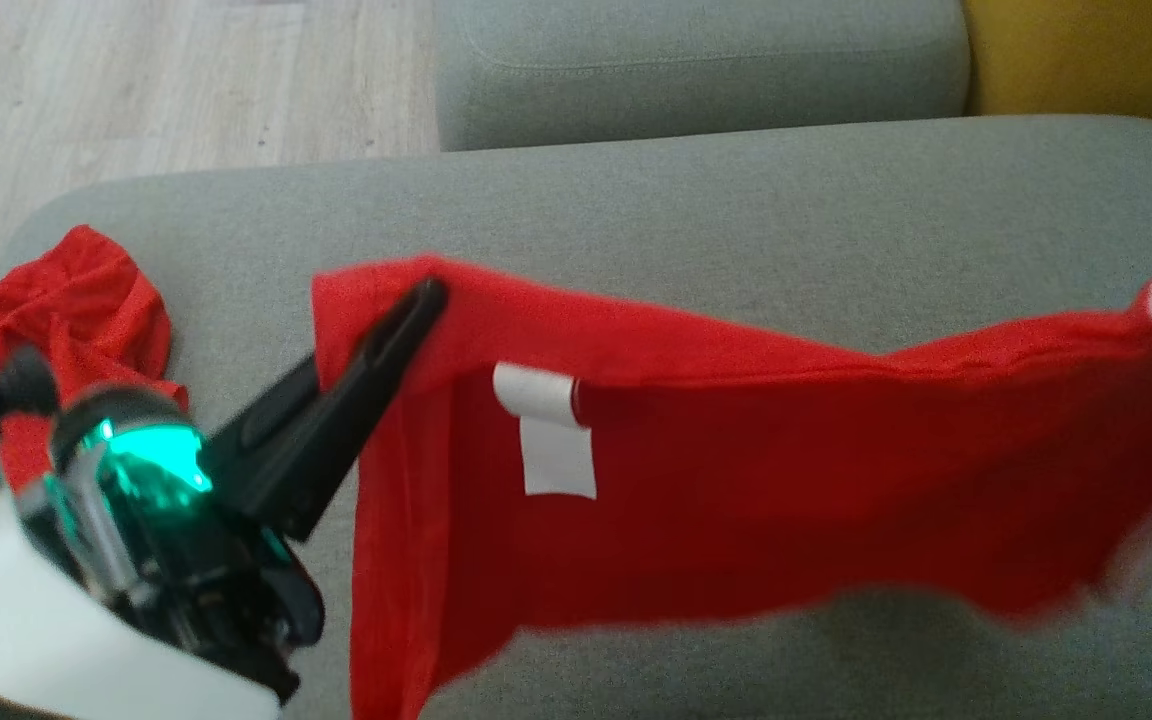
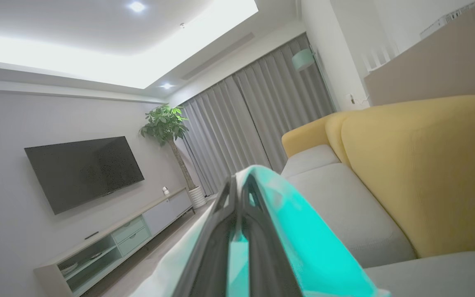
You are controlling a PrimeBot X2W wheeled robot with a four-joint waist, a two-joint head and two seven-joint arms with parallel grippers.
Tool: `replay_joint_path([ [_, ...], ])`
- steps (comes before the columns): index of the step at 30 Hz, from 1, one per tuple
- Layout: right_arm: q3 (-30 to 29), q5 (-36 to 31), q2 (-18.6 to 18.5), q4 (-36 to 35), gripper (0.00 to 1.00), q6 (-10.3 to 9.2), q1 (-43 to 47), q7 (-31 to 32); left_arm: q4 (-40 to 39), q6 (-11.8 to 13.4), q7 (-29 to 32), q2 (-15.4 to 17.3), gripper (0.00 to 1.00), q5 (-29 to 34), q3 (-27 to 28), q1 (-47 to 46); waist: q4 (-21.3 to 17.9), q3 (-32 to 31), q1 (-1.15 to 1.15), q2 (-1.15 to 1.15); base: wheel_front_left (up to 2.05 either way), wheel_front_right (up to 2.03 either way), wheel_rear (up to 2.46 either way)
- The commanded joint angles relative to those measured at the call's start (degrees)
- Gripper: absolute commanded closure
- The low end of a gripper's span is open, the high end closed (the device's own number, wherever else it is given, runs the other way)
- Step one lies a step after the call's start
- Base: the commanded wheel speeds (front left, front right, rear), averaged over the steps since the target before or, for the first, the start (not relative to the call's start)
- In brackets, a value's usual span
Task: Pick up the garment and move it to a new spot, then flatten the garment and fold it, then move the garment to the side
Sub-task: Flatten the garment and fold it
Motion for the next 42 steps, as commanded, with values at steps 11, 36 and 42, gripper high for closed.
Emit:
replay_joint_path([
  [11,5.90,-8.33,-2.53,7.39,1.00,-0.04,-23.62,11.51,9.84,3.84,8.53,2.70,1.00,-2.16,0.59,-24.42,0.10,9.87,0.00,0.00,0.00,0.00,0.00],
  [36,19.13,-30.52,1.27,63.62,1.00,-0.04,-65.13,-30.07,87.48,-7.25,-44.32,-0.31,1.00,26.03,-6.66,-74.49,-3.42,30.80,0.00,0.00,0.00,0.00,0.00],
  [42,23.87,-26.06,1.28,62.07,1.00,-0.04,-40.88,-34.92,93.35,-7.75,-49.74,-0.21,1.00,22.26,-9.63,-58.54,-4.82,26.48,0.00,0.00,0.00,0.00,0.00],
])
